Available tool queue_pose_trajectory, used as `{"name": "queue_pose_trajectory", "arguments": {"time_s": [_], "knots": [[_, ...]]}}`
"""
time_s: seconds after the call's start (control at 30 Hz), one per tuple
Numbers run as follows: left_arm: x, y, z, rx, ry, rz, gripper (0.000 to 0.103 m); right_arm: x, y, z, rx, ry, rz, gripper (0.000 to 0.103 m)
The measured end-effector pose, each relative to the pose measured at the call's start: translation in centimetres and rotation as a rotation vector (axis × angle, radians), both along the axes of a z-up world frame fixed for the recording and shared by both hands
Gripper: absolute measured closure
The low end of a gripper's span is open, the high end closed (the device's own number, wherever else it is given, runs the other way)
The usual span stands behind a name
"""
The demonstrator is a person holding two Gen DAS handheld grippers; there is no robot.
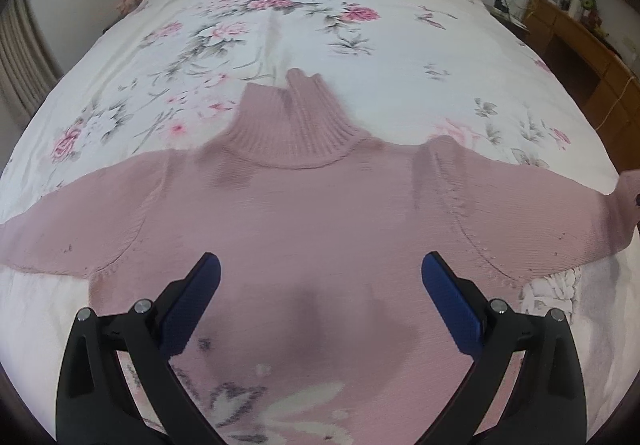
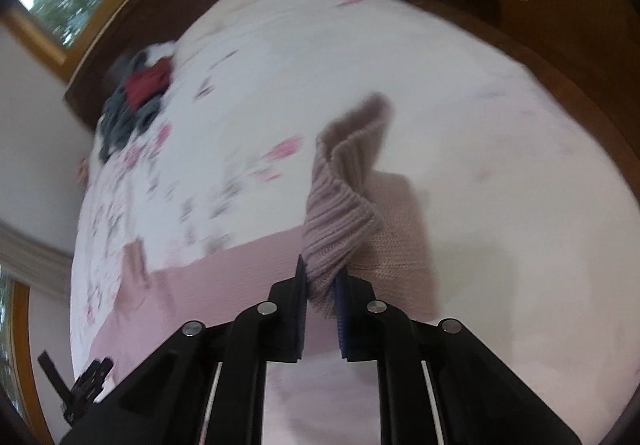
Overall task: Fold small clothes
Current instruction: 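Grasp the cuff of the sweater sleeve with the right gripper, then fold the held sleeve across the sweater body with the right gripper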
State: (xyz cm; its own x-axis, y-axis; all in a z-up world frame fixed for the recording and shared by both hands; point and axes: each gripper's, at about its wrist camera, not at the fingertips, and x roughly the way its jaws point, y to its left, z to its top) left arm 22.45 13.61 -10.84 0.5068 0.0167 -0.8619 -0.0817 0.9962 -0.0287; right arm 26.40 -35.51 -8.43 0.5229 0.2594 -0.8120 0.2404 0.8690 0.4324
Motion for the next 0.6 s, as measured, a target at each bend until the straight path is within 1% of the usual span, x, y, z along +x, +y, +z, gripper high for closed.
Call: {"name": "queue_pose_trajectory", "arguments": {"time_s": [0.13,0.33,0.4,0.5,0.6], "knots": [[-0.1,1.6,0.2,-0.02,0.003,0.015,0.003,0.7,6.8,0.0,0.015,-0.004,0.117,0.091],[-0.3,3.3,0.2,-0.044,0.008,0.024,0.003,1.0,17.0,-1.0,0.002,-0.003,0.29,0.091],[-0.4,4.0,-0.1,-0.056,0.017,0.029,0.003,1.1,20.0,-1.5,-0.026,-0.002,0.337,0.091],[-0.5,4.7,-0.4,-0.065,0.027,0.038,0.003,1.0,24.1,-2.7,-0.033,0.008,0.411,0.091],[-0.5,5.3,-0.7,-0.074,0.036,0.045,0.003,0.9,27.5,-3.9,-0.111,0.031,0.46,0.091]]}}
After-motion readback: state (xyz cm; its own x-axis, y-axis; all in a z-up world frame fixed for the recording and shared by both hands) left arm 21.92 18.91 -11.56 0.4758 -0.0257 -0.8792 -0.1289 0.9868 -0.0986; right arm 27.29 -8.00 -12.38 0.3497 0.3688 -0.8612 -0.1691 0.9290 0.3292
